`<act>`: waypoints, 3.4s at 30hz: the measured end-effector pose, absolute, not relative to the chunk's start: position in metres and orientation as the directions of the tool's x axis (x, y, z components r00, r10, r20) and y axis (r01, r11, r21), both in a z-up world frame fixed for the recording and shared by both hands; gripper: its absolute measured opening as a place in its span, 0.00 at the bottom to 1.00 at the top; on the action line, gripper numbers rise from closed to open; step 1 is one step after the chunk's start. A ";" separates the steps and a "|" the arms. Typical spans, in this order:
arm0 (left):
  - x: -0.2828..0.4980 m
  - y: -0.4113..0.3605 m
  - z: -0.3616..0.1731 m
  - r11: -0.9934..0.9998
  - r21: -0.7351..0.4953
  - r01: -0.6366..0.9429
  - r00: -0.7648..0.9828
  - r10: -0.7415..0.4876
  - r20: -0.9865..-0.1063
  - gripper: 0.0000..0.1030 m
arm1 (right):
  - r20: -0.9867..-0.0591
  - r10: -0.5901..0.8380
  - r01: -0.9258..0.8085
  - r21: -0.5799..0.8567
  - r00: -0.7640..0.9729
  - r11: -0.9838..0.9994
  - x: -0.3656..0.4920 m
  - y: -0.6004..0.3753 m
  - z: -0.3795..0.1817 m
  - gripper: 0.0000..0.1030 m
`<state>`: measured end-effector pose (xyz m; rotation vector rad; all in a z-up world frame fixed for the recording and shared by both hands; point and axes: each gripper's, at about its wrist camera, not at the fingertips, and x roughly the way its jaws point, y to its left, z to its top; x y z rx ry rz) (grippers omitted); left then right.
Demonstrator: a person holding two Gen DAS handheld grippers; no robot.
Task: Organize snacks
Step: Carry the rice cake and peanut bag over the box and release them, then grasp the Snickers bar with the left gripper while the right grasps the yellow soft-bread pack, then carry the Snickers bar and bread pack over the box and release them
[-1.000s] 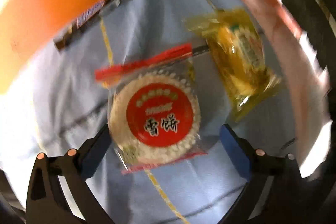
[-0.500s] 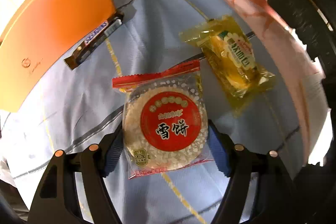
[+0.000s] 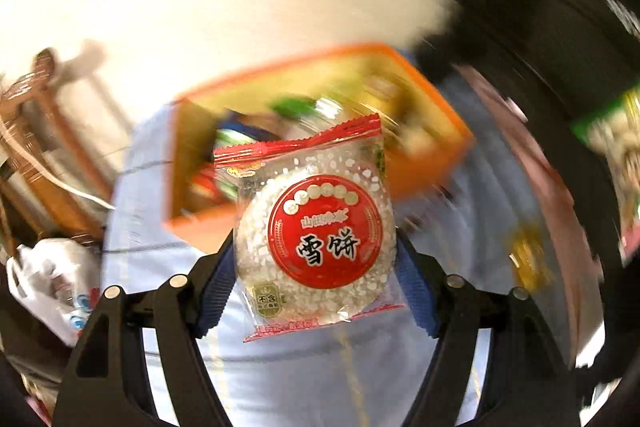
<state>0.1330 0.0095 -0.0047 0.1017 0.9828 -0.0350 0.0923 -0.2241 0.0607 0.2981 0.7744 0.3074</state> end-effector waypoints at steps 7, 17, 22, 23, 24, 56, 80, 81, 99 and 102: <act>0.220 0.073 0.020 0.995 0.077 -0.060 0.549 0.098 -0.830 0.69 | -0.615 0.437 -0.251 0.369 0.656 0.895 0.196 -0.188 0.075 0.17; 0.281 0.082 0.000 0.991 0.058 -0.117 0.545 0.113 -0.831 0.69 | -0.630 0.445 -0.255 0.372 0.637 0.892 0.266 -0.171 0.061 0.10; 0.285 0.071 -0.014 0.987 0.093 -0.133 0.545 0.151 -0.825 0.96 | -0.605 0.401 -0.218 0.355 0.688 0.909 0.233 -0.183 0.068 0.81; 0.286 0.067 -0.017 0.987 0.097 -0.125 0.545 0.151 -0.825 0.96 | -0.607 0.395 -0.218 0.347 0.689 0.912 0.229 -0.184 0.068 0.80; 0.286 0.062 -0.023 0.988 0.096 -0.124 0.531 0.148 -0.834 0.96 | -0.624 0.369 -0.199 0.327 0.689 0.924 0.225 -0.185 0.066 0.80; 0.208 -0.186 -0.196 0.790 0.164 0.591 0.384 -0.096 -0.918 0.96 | -0.906 0.039 0.280 0.171 0.421 0.945 0.082 -0.322 -0.123 0.36; 0.168 -0.141 -0.214 0.882 -0.170 0.440 0.233 -0.295 -0.926 0.16 | -0.858 0.346 -0.046 0.356 0.380 0.933 0.085 -0.238 -0.073 0.36; 0.160 -0.131 -0.214 0.890 -0.201 0.408 0.215 -0.308 -0.927 0.16 | -0.849 0.364 -0.068 0.367 0.382 0.928 0.086 -0.232 -0.069 0.36; 0.069 0.002 -0.176 0.970 -0.199 0.138 0.257 -0.229 -0.939 0.16 | -0.781 0.452 -0.071 0.470 0.432 0.880 0.048 -0.252 -0.036 0.36; 0.060 0.025 -0.160 0.972 -0.179 0.154 0.253 -0.214 -0.943 0.16 | -0.765 0.458 -0.059 0.487 0.452 0.871 0.038 -0.260 -0.031 0.36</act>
